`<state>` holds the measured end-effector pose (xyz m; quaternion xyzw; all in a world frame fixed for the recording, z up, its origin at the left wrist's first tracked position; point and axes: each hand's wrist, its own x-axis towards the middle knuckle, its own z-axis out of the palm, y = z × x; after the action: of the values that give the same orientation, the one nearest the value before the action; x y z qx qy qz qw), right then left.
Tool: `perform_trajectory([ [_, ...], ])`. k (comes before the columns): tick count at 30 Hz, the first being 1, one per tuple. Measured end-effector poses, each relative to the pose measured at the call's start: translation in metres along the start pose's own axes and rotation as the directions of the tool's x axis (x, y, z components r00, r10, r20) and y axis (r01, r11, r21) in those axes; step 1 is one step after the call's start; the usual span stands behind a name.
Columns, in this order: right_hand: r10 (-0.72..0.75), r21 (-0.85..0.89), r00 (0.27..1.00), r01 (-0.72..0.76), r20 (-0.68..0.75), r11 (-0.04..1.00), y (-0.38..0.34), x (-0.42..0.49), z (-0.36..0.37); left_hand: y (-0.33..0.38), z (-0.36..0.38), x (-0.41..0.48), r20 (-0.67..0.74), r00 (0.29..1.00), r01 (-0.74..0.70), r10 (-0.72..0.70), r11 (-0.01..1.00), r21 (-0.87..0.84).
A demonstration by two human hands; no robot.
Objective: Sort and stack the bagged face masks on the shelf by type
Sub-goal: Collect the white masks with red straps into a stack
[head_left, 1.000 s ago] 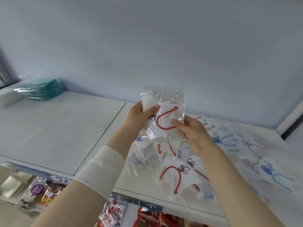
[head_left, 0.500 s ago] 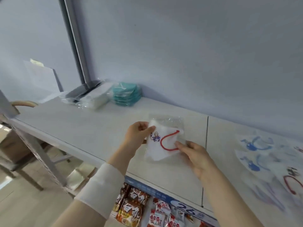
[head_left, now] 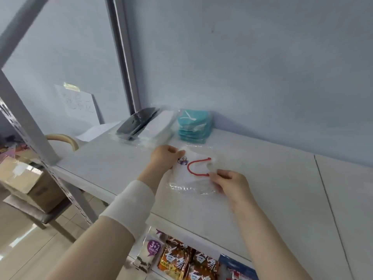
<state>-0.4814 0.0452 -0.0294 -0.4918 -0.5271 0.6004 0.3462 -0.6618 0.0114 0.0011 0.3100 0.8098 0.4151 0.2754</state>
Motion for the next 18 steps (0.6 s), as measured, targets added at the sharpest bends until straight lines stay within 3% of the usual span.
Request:
perform_trajectory([
  [4,-0.025,-0.135,0.989,0.004,-0.149,0.991,-0.005,0.018,0.037,-0.005,-0.016,0.038,0.045,0.996,-0.079,0.071,0.975,0.209],
  [11,-0.036,-0.342,0.934,-0.095,-0.356,0.935,-0.008,0.026,0.067,-0.01,-0.021,0.059,0.187,0.971,-0.199,0.151,0.941,0.274],
  [18,-0.14,-0.496,0.901,-0.092,-0.41,0.864,-0.009,0.021,0.078,-0.015,-0.016,0.056,0.196,0.962,-0.246,0.191,0.916,0.316],
])
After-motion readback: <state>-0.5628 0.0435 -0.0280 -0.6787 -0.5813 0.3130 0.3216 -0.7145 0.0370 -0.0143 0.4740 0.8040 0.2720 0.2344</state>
